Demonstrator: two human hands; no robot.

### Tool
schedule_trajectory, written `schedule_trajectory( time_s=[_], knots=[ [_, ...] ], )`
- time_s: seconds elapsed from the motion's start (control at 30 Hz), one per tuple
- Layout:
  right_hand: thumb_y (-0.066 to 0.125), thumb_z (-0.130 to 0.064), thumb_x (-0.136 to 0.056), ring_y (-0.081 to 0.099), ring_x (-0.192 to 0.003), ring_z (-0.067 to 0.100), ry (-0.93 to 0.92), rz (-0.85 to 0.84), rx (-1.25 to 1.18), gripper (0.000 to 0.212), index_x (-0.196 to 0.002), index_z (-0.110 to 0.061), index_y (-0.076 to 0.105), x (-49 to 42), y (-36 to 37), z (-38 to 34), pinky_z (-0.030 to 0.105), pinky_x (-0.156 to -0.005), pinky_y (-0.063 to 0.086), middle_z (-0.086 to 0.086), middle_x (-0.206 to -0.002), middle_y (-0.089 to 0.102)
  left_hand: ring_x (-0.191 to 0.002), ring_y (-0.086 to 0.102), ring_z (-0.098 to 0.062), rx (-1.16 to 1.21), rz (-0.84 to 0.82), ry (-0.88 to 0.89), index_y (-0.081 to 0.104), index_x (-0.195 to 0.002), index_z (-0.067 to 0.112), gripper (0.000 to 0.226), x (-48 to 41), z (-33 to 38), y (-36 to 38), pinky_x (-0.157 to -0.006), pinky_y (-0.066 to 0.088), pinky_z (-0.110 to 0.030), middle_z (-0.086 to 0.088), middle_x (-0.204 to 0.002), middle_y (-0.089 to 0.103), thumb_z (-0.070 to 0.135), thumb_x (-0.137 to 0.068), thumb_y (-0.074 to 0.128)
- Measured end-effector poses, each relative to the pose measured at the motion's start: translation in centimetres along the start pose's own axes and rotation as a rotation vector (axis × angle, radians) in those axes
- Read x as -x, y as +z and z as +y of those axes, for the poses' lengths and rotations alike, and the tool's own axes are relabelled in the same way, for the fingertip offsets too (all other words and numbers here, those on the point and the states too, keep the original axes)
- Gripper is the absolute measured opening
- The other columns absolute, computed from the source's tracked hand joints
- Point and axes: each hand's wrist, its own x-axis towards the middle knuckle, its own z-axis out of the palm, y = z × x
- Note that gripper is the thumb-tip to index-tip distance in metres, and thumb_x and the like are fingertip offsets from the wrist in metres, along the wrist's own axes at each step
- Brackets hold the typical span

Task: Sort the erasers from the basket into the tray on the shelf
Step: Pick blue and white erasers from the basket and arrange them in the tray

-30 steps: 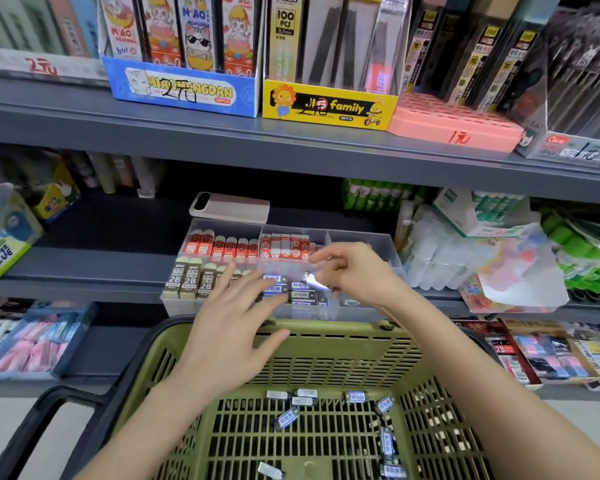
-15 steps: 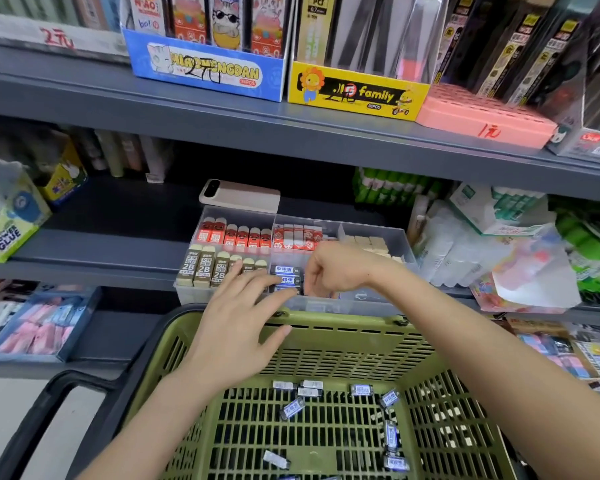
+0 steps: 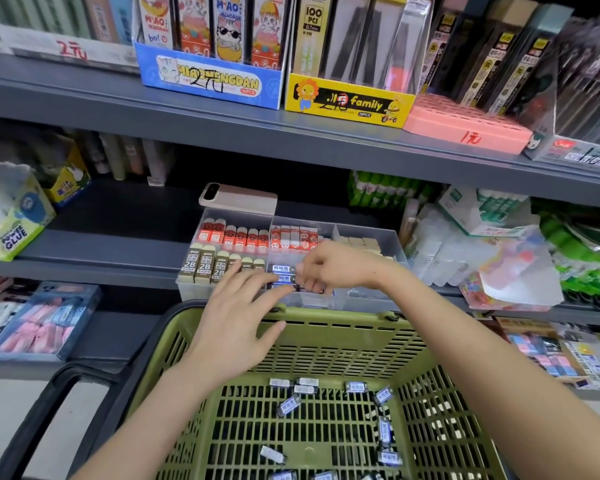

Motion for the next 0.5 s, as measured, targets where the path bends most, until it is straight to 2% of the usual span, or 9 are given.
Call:
schedule_trajectory(
  time_s=[0.07, 0.13, 0.2, 0.3, 0.4, 0.5],
  knots=[
    [0.037, -0.027, -0.101, 0.066, -0.084, 0.028, -0.05, 0.087, 0.015, 0.036, -0.103, -0.002, 0.063, 0.6, -0.1, 0.0, 0.04, -0.076, 0.055, 0.008, -0.085, 0.07, -0.115, 0.056, -0.027, -0.001, -0.001, 0.0, 0.064, -0.121, 0.019, 0.046, 0.1, 0.0, 0.0, -0.112, 0.027, -0.051, -0.004, -0.12, 0.063, 0.037, -0.079, 0.064],
    [0.034, -0.037, -0.101, 0.066, -0.088, 0.023, -0.11, 0.151, 0.107, 0.042, -0.102, -0.006, 0.063, 1.6, 0.2, 0.2, 0.038, -0.08, 0.052, 0.002, -0.085, 0.071, -0.115, 0.056, -0.027, 0.0, 0.004, 0.001, 0.063, -0.121, 0.019, 0.046, 0.1, 0.0, 0.0, -0.111, 0.028, -0.052, -0.004, -0.12, 0.063, 0.037, -0.078, 0.064],
    [0.029, -0.044, -0.099, 0.061, -0.1, 0.022, -0.133, 0.176, 0.208, 0.046, -0.108, -0.014, 0.062, 2.4, 0.9, 0.6, 0.035, -0.087, 0.047, 0.003, -0.102, 0.07, -0.115, 0.056, -0.027, 0.0, 0.013, 0.007, 0.063, -0.121, 0.019, 0.046, 0.1, 0.0, 0.1, -0.111, 0.028, -0.052, -0.004, -0.12, 0.063, 0.036, -0.078, 0.066],
    [0.022, -0.048, -0.099, 0.05, -0.121, 0.019, -0.138, 0.19, 0.251, 0.049, -0.135, -0.027, 0.048, 3.1, 1.9, 1.3, 0.029, -0.095, 0.038, 0.0, -0.13, 0.059, -0.115, 0.056, -0.026, 0.001, 0.021, 0.013, 0.062, -0.121, 0.019, 0.047, 0.1, -0.1, 0.2, -0.111, 0.028, -0.051, -0.004, -0.12, 0.062, 0.034, -0.077, 0.071],
    [0.019, -0.045, -0.1, 0.046, -0.126, 0.018, -0.17, 0.189, 0.302, 0.048, -0.141, -0.031, 0.039, 2.9, 2.2, 1.6, 0.027, -0.098, 0.032, -0.001, -0.136, 0.054, -0.114, 0.056, -0.026, -0.001, 0.035, 0.017, 0.063, -0.12, 0.019, 0.047, 0.0, -0.2, 0.3, -0.111, 0.028, -0.05, -0.004, -0.12, 0.062, 0.035, -0.076, 0.07],
    [0.016, -0.042, -0.101, 0.044, -0.127, 0.017, -0.173, 0.151, 0.378, 0.047, -0.141, -0.032, 0.038, 2.4, 2.6, 1.5, 0.027, -0.1, 0.025, -0.002, -0.136, 0.054, -0.113, 0.056, -0.027, 0.001, 0.031, 0.016, 0.063, -0.12, 0.018, 0.048, 0.0, -0.2, 0.4, -0.11, 0.029, -0.05, -0.004, -0.12, 0.062, 0.033, -0.075, 0.073]
  ],
)
